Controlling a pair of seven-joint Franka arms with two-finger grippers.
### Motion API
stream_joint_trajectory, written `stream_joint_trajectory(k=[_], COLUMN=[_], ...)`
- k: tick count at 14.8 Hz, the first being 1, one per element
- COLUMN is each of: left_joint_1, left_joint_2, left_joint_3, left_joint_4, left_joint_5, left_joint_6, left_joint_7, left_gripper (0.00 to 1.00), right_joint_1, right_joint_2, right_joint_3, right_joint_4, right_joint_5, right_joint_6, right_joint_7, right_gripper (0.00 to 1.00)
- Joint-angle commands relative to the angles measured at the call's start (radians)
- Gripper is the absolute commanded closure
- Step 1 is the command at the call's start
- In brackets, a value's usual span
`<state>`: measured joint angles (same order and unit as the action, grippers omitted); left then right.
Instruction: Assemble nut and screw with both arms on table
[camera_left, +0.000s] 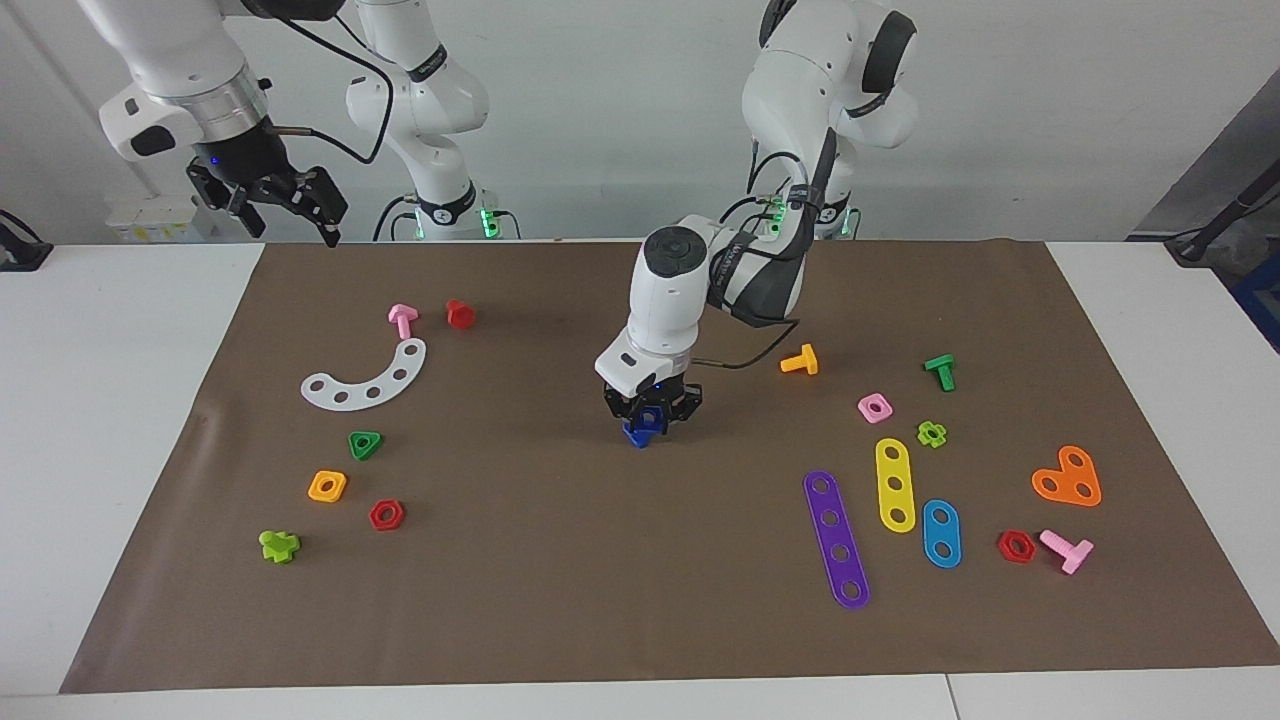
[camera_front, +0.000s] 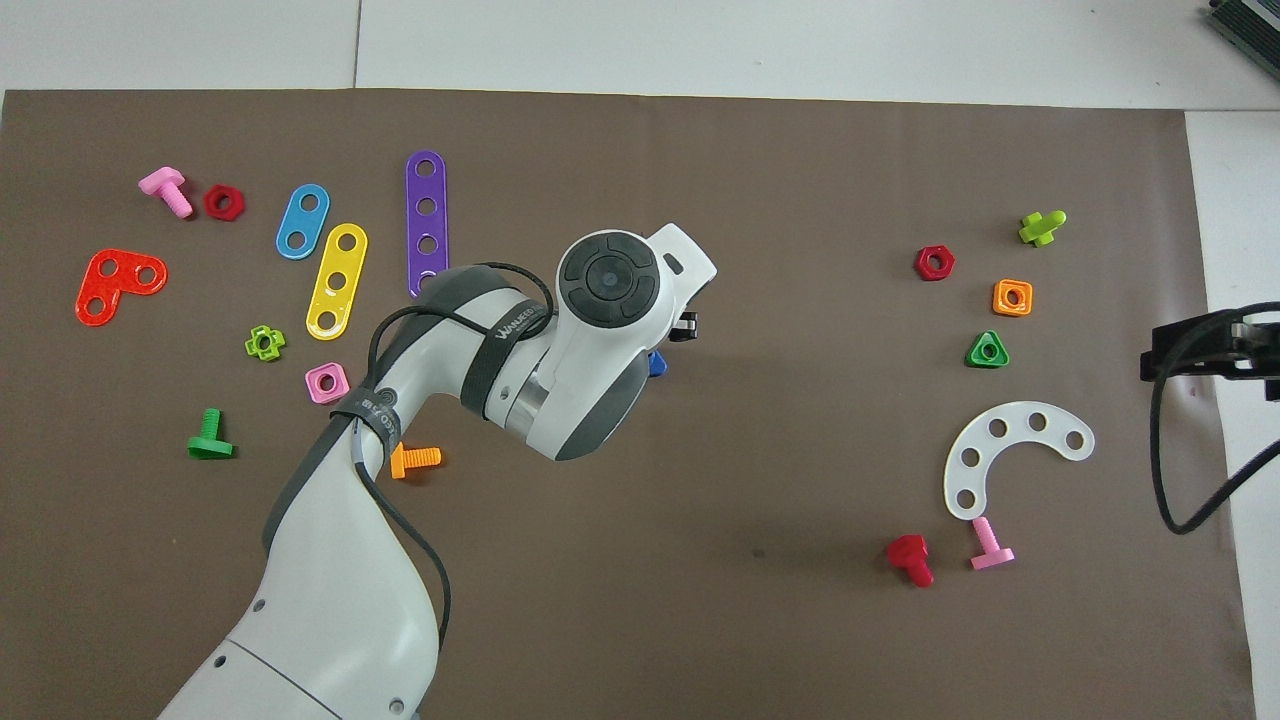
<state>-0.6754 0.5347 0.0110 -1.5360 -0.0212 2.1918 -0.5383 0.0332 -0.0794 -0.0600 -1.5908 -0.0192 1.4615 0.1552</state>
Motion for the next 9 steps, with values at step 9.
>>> stream_joint_trajectory(k=[9], left_joint_1=[-0.038], left_joint_2=[-0.001], left_joint_3=[0.007], left_joint_4=[-0.001], left_joint_5=[0.003], left_joint_6=[0.022], left_joint_7=[-0.055], left_gripper=[1.00], right_joint_1=[-0.007], right_joint_2=[0.004], right_joint_3=[0.002], right_joint_4=[0.015], right_joint_5=[0.021], right_joint_6=[-0.016], right_joint_7=[-0.017], right_gripper=[0.00])
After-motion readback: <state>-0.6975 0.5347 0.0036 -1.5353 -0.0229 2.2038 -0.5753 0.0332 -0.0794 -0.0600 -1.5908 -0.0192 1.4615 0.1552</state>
